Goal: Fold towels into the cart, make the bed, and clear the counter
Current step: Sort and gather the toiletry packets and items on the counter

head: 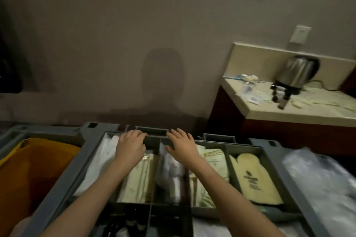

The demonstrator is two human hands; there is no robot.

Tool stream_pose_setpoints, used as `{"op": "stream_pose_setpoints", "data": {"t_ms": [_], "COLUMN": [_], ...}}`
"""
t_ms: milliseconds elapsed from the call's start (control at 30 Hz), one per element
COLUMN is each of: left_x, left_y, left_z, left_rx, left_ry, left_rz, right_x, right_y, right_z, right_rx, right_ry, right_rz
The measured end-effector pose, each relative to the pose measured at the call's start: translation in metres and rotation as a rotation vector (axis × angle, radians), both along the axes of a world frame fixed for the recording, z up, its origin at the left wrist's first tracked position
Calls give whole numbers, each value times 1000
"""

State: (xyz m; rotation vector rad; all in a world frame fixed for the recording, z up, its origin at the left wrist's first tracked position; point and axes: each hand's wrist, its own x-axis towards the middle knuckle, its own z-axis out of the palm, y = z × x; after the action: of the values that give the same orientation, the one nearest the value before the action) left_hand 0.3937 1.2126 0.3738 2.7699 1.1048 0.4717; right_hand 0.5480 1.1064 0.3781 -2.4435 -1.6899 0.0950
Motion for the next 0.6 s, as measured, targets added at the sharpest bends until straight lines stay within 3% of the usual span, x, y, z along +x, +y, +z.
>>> {"op": "stream_pose_setpoints", "data": {"t_ms": [233,400,600], "left_x": [130,240,359], "left_y": [-57,-92,-100], "left_z": [35,69,88], "left_rx": [-23,-21,-20], "left_ry": [21,-31,-29], "left_rz": [-219,-342,-340], "right_x": [114,217,329], "right_y": [-89,-131,-133], "right_z": [49,80,85], "right_rx": [76,95,108], "right_ry": [-85,-189,-214], "right_rz": [-229,-269,-270]}}
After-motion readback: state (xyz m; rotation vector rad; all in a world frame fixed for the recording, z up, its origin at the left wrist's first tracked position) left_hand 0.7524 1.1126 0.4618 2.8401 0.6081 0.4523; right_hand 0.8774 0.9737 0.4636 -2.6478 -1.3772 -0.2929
